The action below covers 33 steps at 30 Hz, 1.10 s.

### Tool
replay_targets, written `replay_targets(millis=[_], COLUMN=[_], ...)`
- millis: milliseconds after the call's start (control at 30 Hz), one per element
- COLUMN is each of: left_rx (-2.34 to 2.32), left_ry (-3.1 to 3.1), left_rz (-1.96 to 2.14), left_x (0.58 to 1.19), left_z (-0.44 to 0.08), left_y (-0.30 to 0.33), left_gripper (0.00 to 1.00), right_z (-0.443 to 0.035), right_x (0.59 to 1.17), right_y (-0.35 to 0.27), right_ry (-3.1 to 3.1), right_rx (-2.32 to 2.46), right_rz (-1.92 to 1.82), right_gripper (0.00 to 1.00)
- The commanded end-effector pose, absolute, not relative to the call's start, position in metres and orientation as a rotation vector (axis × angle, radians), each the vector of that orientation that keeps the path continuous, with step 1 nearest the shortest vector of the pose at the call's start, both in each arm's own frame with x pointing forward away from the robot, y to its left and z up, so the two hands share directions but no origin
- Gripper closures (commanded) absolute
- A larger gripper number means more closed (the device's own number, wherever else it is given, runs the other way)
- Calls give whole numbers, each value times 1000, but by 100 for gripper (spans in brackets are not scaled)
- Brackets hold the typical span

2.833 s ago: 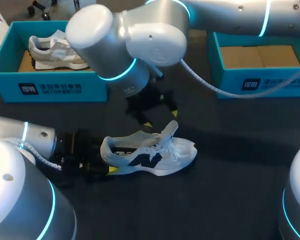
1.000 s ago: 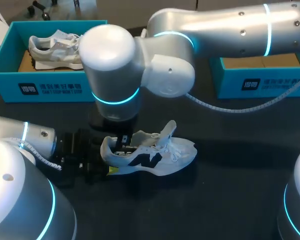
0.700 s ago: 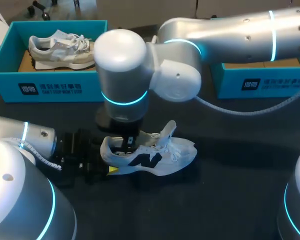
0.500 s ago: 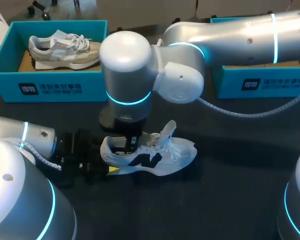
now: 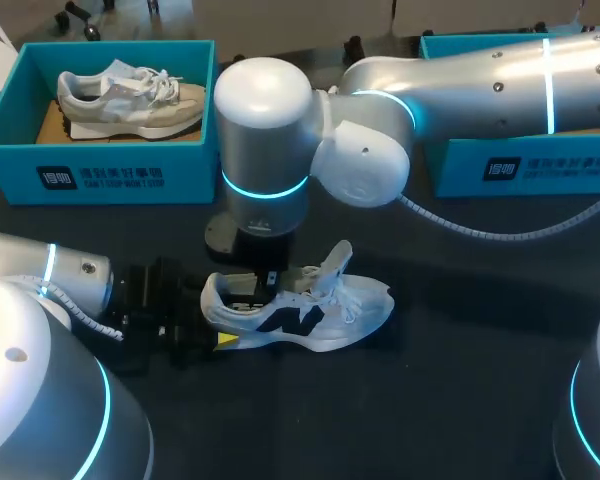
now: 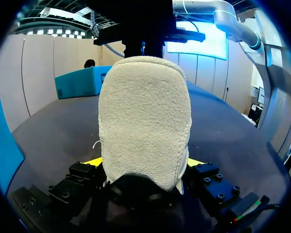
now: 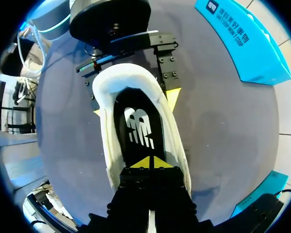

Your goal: Take the shoe out of the shoebox, open the shoe tongue, remove and reinsert the insole, then place the shoe into the shoebox

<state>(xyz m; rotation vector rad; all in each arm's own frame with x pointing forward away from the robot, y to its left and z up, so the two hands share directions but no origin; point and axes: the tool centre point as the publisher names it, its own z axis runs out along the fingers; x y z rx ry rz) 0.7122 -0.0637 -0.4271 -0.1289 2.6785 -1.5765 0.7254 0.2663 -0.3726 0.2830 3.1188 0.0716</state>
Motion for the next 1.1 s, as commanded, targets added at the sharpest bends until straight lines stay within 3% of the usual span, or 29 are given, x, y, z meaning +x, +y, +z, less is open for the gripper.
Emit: replay_targets(millis=[33,1100], left_rx=[-128,-128], left_ry=[2685,2685], left_rz=[-1571,-1571], left_x=[715,715], left_z=[-432,-432], left_y=[-68,-68], left_gripper=[100,100], right_z=[-374,-386], right_x=[725,736], right_y=[266,271], right_ry=[3119,3083], right_rx=[284,130], right_rz=[74,-6], right_gripper=[100,100])
